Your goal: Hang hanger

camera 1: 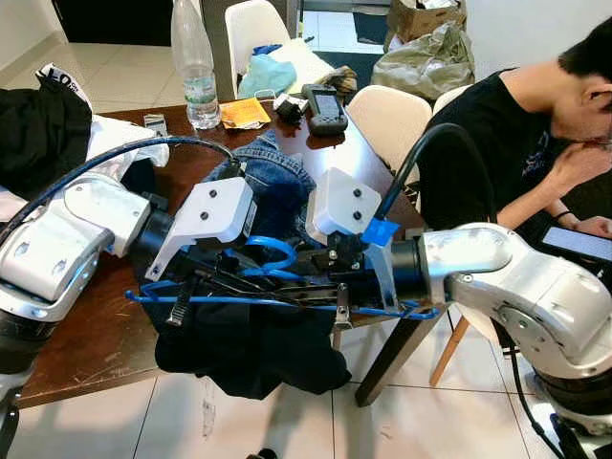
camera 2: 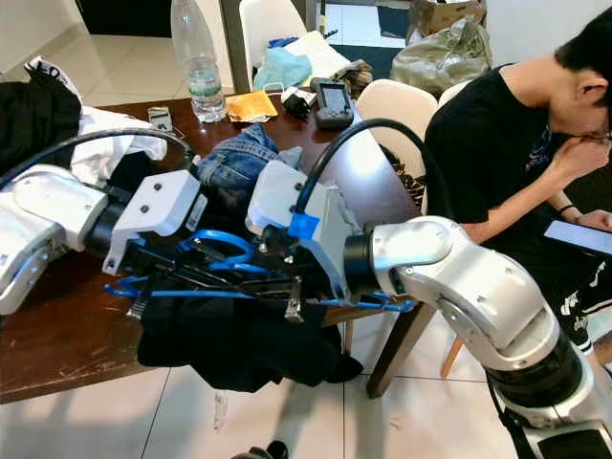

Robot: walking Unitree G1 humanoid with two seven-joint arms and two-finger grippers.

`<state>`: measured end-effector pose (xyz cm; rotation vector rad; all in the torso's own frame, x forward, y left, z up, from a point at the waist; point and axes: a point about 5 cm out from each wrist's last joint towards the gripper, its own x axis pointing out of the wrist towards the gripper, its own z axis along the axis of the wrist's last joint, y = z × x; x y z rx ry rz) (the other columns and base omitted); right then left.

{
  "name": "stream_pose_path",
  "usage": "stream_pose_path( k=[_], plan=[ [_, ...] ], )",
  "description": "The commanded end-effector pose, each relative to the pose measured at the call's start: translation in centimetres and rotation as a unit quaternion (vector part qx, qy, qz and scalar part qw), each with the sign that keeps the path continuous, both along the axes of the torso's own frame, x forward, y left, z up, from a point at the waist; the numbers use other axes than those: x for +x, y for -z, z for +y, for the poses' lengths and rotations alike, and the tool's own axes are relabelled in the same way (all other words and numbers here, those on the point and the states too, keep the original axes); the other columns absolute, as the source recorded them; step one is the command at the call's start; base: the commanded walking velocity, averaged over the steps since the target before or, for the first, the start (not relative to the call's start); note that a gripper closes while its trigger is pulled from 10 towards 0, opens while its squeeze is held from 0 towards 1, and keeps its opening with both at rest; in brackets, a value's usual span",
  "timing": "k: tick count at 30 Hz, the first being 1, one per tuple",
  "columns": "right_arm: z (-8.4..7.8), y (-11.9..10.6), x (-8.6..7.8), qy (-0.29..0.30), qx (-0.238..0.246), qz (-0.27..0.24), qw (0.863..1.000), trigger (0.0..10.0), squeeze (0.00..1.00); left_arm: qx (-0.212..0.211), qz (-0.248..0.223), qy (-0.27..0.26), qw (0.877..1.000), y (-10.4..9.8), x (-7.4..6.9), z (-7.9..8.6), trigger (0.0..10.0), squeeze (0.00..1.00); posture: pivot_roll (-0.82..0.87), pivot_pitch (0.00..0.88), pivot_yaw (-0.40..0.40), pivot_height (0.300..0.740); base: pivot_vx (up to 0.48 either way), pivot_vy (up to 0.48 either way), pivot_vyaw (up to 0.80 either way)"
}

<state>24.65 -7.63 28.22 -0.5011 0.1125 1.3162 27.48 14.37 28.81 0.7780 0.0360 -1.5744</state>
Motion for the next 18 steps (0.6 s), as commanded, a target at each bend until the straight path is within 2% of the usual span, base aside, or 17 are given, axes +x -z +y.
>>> stream_pose_path(
  k=[1, 7, 8, 11, 12, 13, 14, 18],
  plan=[
    [-1.0, 0.9, 1.0, 0.052, -0.023, 0.009, 0.998, 0.0, 0.0, 0.008, -0.005, 0.024, 1.0, -0.4, -0.6, -0.3, 10.0, 0.0, 0.08, 0.135, 0.014, 0.74, 0.0, 0.0, 0.0],
    [-1.1, 0.8, 1.5, 0.067, -0.017, 0.002, 0.998, 0.2, 0.0, 0.006, -0.003, 0.026, 1.0, -0.3, -0.6, -0.4, 10.0, 0.0, 0.08, 0.135, 0.014, 0.74, 0.0, 0.0, 0.0],
    [-1.1, 0.7, 1.6, 0.071, -0.015, -0.001, 0.997, 10.0, 0.0, 0.005, -0.003, 0.026, 1.0, -0.3, -0.6, -0.4, 10.0, 0.0, 0.08, 0.135, 0.012, 0.74, 0.0, 0.0, 0.0],
    [-1.2, 0.6, 1.8, 0.078, -0.013, -0.006, 0.997, 10.0, 0.0, 0.003, -0.004, 0.024, 1.0, -0.3, -0.6, -0.4, 10.0, 0.0, 0.08, 0.135, 0.012, 0.74, 0.0, 0.0, 0.0],
    [-1.4, 0.5, 2.2, 0.093, -0.012, -0.011, 0.996, 10.0, 0.61, -0.001, -0.008, 0.018, 1.0, -0.4, -0.5, -0.4, 10.0, 0.0, 0.08, 0.135, 0.011, 0.74, 0.0, 0.0, 0.0],
    [-1.4, 0.5, 2.2, 0.093, -0.012, -0.011, 0.996, 10.0, 0.61, -0.001, -0.008, 0.018, 1.0, -0.4, -0.5, -0.4, 10.0, 0.0, 0.08, 0.135, 0.011, 0.74, 0.0, 0.0, 0.0],
    [-1.6, 0.4, 2.6, 0.108, -0.012, -0.015, 0.994, 10.0, 1.0, -0.004, -0.012, 0.013, 1.0, -0.5, -0.3, -0.5, 10.0, 0.0, 0.08, 0.135, 0.012, 0.74, 0.0, 0.0, 0.0],
    [-2.3, 0.4, 3.2, 0.139, -0.022, -0.028, 0.99, 10.0, 1.0, -0.011, -0.022, 0.0, 1.0, -0.7, 0.0, -0.5, 10.0, 0.0, 0.08, 0.134, 0.011, 0.74, 0.0, 0.0, 0.0]
  ],
)
